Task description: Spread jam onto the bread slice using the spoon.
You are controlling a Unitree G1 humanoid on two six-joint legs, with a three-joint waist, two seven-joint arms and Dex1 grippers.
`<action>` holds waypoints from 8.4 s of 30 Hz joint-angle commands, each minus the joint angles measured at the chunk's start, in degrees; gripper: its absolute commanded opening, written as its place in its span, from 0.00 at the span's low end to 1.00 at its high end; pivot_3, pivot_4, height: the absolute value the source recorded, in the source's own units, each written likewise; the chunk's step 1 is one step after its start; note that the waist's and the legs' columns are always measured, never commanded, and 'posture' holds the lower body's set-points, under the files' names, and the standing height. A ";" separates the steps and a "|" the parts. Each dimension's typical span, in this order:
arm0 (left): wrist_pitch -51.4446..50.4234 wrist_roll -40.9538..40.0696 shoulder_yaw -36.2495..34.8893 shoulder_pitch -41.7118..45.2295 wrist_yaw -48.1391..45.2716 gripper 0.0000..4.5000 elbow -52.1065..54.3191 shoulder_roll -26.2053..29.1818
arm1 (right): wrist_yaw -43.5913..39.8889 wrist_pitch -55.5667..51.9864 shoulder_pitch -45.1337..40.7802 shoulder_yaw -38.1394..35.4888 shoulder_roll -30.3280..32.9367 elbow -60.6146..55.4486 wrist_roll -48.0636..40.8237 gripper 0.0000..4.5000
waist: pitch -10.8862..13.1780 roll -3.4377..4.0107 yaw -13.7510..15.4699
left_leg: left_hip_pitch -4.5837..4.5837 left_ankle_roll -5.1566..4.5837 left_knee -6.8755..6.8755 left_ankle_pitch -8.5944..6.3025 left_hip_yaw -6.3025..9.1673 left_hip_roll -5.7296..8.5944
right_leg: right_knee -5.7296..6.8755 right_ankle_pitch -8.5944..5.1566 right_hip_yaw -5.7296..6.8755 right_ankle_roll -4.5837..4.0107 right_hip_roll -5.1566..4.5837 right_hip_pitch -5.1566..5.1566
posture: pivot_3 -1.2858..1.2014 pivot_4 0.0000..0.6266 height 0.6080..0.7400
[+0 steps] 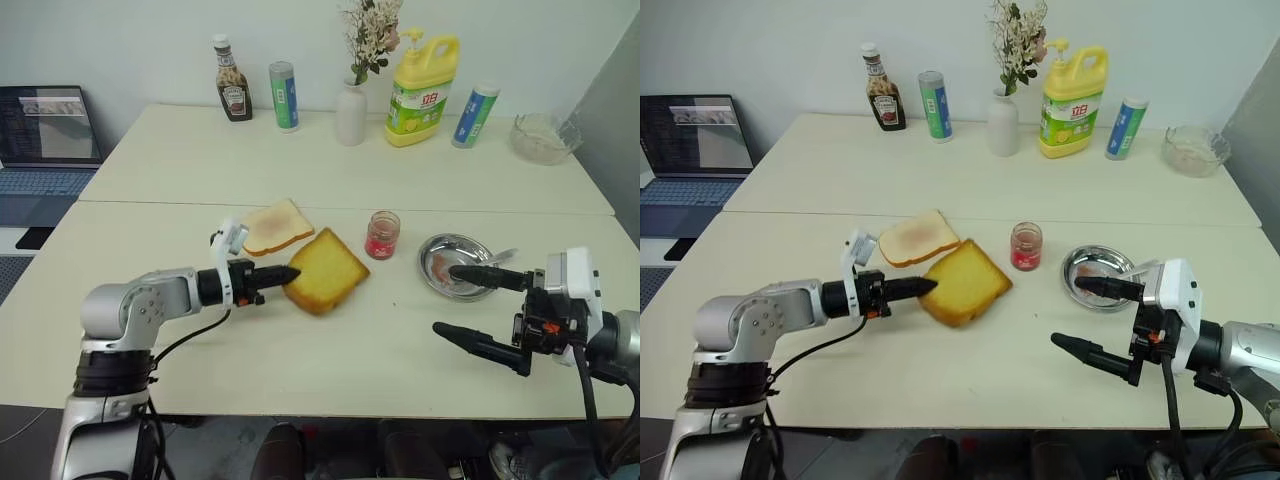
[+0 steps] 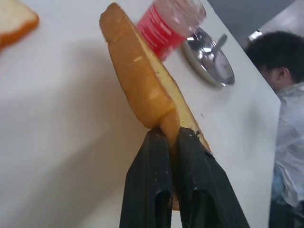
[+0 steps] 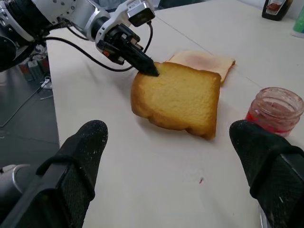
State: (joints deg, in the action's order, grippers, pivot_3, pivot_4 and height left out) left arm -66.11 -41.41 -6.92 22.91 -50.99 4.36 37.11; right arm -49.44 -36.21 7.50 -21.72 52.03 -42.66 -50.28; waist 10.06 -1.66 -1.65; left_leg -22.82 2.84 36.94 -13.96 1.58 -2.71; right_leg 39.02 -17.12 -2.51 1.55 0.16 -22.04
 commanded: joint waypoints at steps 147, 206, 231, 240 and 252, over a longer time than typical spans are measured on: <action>27.56 17.41 8.46 -0.27 5.02 1.00 18.19 1.93 | 27.67 -7.49 -40.36 5.31 -22.55 22.36 -0.38 0.00 | 0.24 0.62 -0.22 | -0.08 -0.03 -0.02 0.00 -0.13 -0.05 | 0.07 0.06 -0.17 -0.04 0.13 -0.21 | 0.52 0.24 1.00; 29.51 18.14 12.60 1.82 3.80 1.00 18.54 0.04 | 10.87 26.57 -46.93 27.16 -32.87 58.59 42.48 0.00 | 0.26 0.59 -0.03 | -0.12 -0.02 0.00 0.00 -0.12 -0.02 | 0.10 0.08 -0.11 -0.08 0.01 -0.24 | 0.52 0.24 1.00; 29.43 18.76 13.70 2.84 4.40 1.00 17.50 -0.13 | 19.90 7.43 -45.79 17.89 -39.72 53.21 31.28 0.00 | 0.26 0.60 -0.11 | -0.11 -0.02 0.00 0.00 -0.12 -0.02 | 0.15 0.08 -0.10 -0.08 0.02 -0.24 | 0.52 0.24 1.00; 29.19 18.86 13.66 2.91 4.45 1.00 17.38 -0.91 | 23.50 0.34 -47.62 12.03 -41.62 53.96 25.09 0.00 | 0.26 0.60 -0.11 | -0.11 -0.02 0.00 0.00 -0.13 -0.02 | 0.15 0.08 -0.11 -0.08 0.02 -0.24 | 0.52 0.24 1.00; 29.82 19.68 14.01 2.84 4.04 1.00 17.00 -0.66 | 27.77 -4.12 -49.98 6.73 -43.53 53.31 18.47 0.00 | 0.26 0.60 -0.15 | -0.12 -0.02 -0.03 0.00 -0.13 -0.02 | 0.14 0.08 -0.12 -0.08 0.03 -0.26 | 0.52 0.24 1.00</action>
State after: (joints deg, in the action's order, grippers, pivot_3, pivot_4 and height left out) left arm -37.25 -22.18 7.05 24.90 -46.88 20.60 36.24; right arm -22.09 -40.18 -40.52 -13.17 8.76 12.21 -29.30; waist 10.32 -1.05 -1.81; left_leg -22.94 2.82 36.91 -13.96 1.45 -2.74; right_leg 39.16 -17.04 -2.63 1.47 0.18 -22.30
